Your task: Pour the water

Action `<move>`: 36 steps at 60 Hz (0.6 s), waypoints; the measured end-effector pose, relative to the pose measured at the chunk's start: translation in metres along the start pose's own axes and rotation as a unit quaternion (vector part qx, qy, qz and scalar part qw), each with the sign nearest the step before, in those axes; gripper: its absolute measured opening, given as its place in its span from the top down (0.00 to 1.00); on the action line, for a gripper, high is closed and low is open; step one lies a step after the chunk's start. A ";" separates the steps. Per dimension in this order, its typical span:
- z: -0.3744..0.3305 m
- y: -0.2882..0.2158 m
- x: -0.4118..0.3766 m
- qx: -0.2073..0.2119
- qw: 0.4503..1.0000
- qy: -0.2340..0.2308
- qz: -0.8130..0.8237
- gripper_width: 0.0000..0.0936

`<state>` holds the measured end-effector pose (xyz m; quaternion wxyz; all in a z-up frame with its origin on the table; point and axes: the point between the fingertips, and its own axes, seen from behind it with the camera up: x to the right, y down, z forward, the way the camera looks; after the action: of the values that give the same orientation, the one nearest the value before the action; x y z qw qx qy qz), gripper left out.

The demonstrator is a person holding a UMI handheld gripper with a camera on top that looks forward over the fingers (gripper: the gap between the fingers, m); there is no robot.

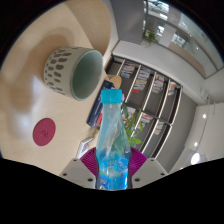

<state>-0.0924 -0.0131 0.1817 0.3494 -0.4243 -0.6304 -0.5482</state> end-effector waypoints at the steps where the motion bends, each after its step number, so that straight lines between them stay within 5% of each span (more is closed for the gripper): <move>1: 0.001 -0.004 0.000 0.004 1.000 0.001 -0.013 0.62; 23: 0.010 -0.025 0.003 -0.001 0.988 0.024 -0.154 0.61; 36: -0.004 -0.024 0.029 0.019 0.995 0.015 0.100 0.62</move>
<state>-0.1257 -0.0132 0.1991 0.4201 -0.4704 -0.5900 -0.5041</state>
